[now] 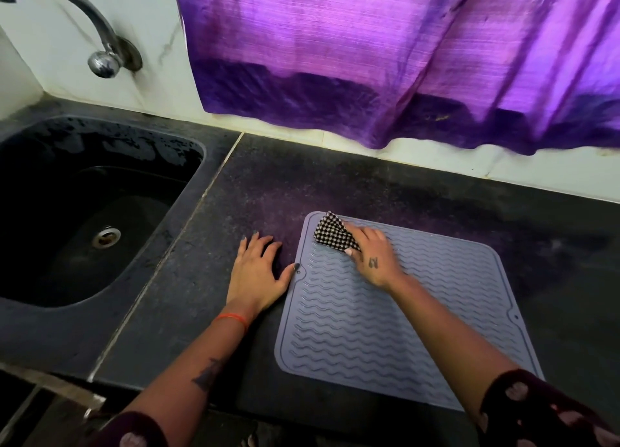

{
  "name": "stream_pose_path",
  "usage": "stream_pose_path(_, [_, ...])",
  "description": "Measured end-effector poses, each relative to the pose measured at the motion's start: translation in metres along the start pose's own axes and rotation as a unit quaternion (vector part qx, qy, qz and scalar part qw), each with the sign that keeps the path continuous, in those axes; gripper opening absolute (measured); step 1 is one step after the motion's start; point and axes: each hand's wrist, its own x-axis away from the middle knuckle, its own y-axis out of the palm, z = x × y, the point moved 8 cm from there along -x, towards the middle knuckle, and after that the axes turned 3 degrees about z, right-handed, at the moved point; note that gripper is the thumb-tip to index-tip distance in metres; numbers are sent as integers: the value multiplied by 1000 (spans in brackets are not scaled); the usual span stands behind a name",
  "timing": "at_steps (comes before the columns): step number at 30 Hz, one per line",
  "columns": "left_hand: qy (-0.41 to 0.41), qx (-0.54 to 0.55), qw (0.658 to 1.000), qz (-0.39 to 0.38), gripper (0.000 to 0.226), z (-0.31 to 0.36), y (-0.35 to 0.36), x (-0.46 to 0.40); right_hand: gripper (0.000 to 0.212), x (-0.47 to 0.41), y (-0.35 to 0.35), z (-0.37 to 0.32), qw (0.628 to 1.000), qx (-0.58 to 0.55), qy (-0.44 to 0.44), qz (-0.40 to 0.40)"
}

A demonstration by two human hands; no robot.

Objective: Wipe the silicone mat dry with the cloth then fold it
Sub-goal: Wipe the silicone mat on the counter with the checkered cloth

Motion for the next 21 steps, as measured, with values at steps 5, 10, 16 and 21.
stream_pose_path(5, [0,0,1000,-3,75,0,0,1,51,-17,-15,0,997,-79,1,-14])
stream_pose_path(10, [-2,0,1000,-2,74,0,0,0,52,15,-4,-14,996,-46,18,68])
stream_pose_path(16, [-3,1,1000,-4,75,0,-1,1,54,-3,-1,-6,996,-69,45,-22])
stream_pose_path(21, [-2,2,1000,-3,73,1,-1,0,54,31,-6,-31,994,-99,32,36])
